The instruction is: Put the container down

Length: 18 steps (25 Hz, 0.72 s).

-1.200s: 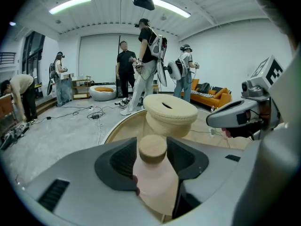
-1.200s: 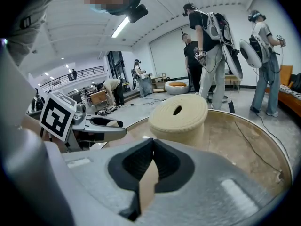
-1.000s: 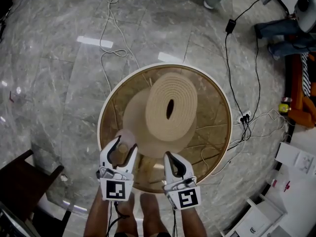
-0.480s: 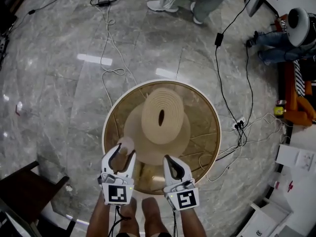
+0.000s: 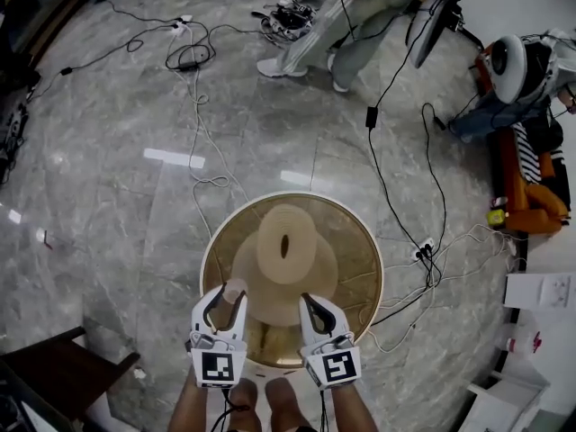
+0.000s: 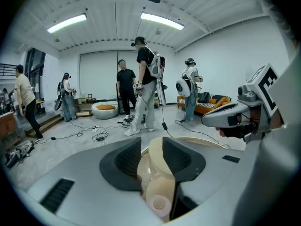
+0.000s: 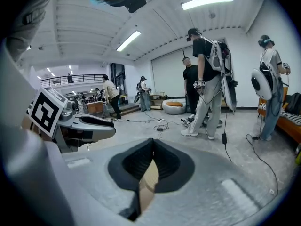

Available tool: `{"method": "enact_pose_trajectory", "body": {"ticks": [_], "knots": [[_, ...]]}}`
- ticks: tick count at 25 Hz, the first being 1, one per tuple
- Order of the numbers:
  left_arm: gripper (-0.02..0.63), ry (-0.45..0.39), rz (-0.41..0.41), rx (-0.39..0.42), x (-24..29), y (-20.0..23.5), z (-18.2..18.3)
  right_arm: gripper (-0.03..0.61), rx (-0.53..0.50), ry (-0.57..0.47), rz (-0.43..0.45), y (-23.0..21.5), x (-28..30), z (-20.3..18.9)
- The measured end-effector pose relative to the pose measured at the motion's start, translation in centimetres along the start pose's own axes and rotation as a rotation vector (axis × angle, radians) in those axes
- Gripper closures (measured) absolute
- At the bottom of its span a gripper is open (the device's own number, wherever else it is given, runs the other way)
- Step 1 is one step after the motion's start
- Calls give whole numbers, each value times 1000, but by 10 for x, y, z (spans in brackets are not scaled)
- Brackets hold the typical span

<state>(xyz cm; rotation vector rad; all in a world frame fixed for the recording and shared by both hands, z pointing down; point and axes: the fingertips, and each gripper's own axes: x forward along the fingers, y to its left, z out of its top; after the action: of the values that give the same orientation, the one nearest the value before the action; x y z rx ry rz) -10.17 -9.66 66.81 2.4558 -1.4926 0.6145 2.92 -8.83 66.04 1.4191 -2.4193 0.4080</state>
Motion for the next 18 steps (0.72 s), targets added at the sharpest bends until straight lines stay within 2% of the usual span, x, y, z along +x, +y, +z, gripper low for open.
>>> {"method": "enact_pose_trajectory", "body": {"ticks": [2,6,18], "knots": [[462,-16,8,-26,-10,2,19,578,2,-8,-7,2,-7,16],[492,-51,-12,70,-34,9,56,578,-11,-32,-10,12,-22,60],[545,-144,-15,68,-108,8,171,578,-56,-117,-51,26,-82,175]]}}
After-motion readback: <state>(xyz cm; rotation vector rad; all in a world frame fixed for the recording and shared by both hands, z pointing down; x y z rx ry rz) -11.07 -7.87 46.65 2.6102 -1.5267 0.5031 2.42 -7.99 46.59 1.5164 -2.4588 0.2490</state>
